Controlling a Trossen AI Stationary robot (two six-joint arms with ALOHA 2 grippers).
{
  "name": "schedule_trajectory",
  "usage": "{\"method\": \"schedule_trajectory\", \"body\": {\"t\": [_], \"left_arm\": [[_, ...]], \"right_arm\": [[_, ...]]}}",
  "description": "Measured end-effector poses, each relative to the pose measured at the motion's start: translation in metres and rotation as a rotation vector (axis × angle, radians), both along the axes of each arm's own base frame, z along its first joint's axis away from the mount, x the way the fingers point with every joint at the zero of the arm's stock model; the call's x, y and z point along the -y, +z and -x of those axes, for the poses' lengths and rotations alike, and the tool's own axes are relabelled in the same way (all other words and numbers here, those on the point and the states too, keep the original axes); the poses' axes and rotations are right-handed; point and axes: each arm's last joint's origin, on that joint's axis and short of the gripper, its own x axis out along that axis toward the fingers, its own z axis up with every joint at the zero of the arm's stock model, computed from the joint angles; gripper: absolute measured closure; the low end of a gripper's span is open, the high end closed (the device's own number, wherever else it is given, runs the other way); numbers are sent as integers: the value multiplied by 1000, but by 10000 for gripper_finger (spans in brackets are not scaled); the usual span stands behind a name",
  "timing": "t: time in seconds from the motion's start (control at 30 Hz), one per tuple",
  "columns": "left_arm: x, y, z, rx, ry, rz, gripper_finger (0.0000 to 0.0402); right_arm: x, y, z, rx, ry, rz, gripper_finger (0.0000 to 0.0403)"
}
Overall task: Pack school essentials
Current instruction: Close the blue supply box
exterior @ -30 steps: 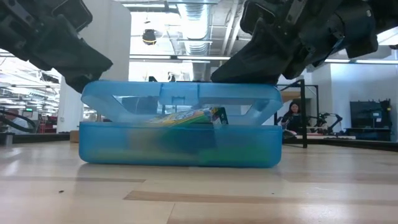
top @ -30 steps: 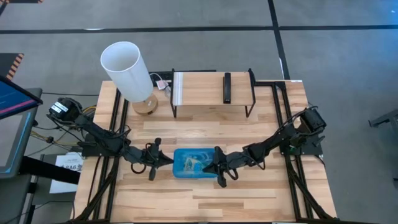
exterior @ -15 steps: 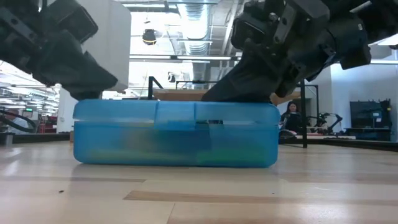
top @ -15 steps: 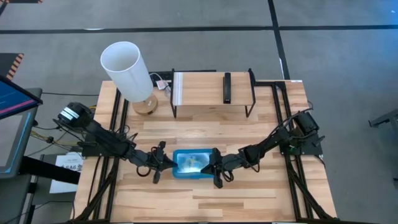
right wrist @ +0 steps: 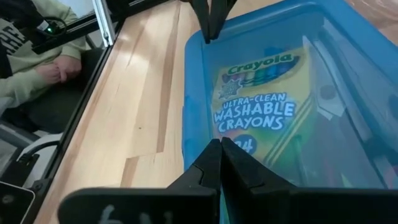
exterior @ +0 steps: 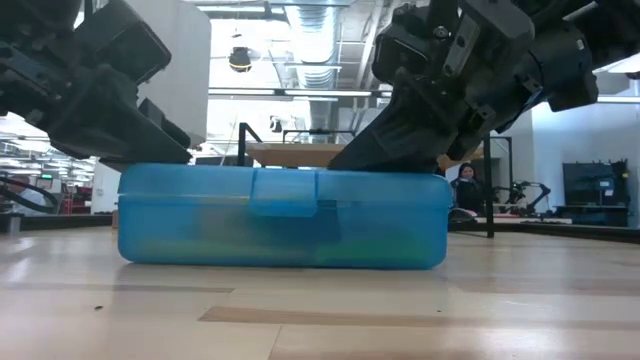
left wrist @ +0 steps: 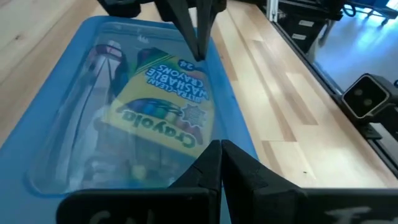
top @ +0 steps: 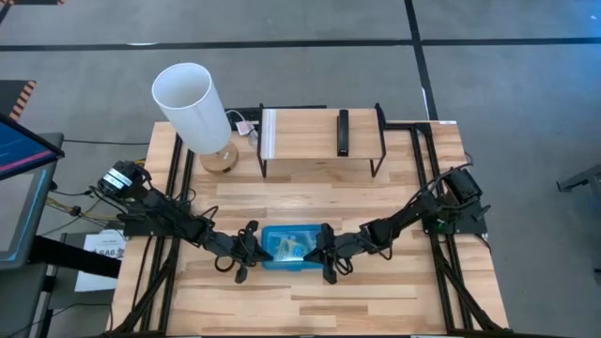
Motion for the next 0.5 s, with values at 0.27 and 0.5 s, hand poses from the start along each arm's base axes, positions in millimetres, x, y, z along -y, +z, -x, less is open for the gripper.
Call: {"method": "schedule_trajectory", "body": {"t": [0.27,0.5], "left_arm": [[-5,-5,0,-73,43,18,400],[-6,-5,0,-61,40,13,400]], "right_arm": [[5,-4,1,-50,-17,23,377],[7,-5,0,-55,-22,24,377]]}}
